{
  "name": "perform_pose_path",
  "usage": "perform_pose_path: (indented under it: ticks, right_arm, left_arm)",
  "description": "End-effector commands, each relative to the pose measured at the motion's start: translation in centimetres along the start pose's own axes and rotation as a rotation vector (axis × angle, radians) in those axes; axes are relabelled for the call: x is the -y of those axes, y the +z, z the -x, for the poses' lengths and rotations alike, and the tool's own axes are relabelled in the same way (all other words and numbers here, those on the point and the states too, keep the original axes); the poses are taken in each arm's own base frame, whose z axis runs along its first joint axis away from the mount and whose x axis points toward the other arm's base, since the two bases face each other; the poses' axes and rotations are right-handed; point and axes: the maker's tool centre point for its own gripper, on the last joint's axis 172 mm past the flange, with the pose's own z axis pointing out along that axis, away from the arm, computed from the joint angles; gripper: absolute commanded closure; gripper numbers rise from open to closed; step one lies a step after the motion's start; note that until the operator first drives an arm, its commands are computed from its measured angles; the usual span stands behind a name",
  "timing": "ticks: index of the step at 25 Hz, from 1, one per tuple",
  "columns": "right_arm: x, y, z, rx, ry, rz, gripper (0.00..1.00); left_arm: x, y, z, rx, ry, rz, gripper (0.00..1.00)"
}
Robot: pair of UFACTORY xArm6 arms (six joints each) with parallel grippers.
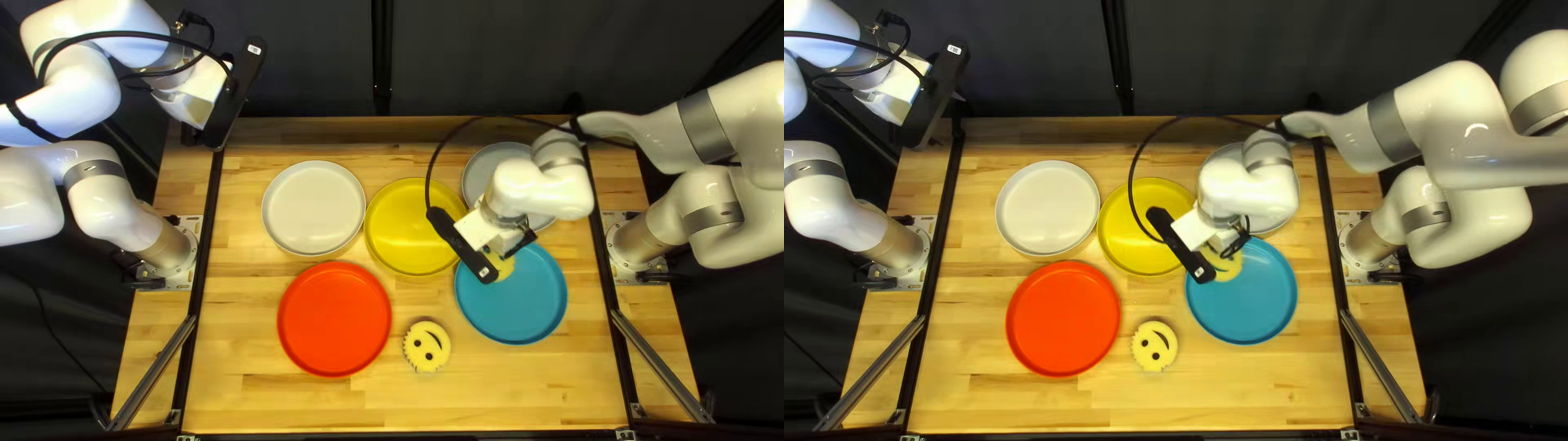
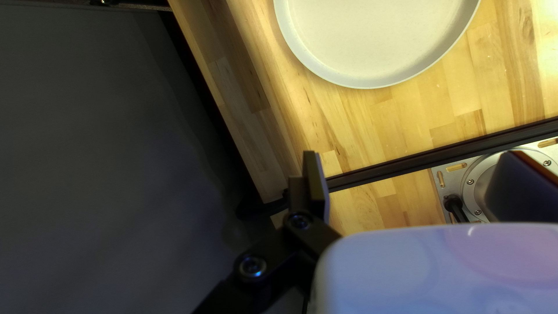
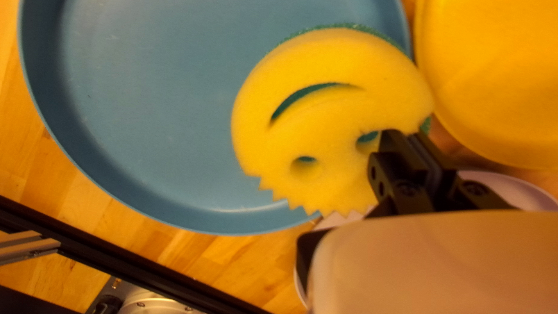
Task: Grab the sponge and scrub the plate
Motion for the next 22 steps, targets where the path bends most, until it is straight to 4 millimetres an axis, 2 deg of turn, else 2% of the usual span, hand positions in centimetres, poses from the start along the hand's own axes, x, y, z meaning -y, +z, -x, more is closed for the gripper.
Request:
perform_pose_path:
  ticks: [1,12,14,22]
  right_arm:
    - [-0.3,-0.1,0.0,-0.021,0.02,-0.016,1.0]
    - [-0.4,-0.2,0.1,-0.017,0.015,-0.013,1.0]
    - [-1.7,-0.2,-0.2,-0.011,0.01,-0.015,1.0]
    - [-8.6,-0.3,-2.3,-0.033,-0.005,-0.035,1.0]
  left_arm:
    - [0.0,0.0,0.0,0.0,0.0,0.0,0.0]
    - [0.0,0.0,0.0,0.0,0.0,0.0,0.0]
    - [0.0,0.0,0.0,0.0,0.0,0.0,0.0]
    - [0.0,0.0,0.0,0.0,0.0,0.0,0.0]
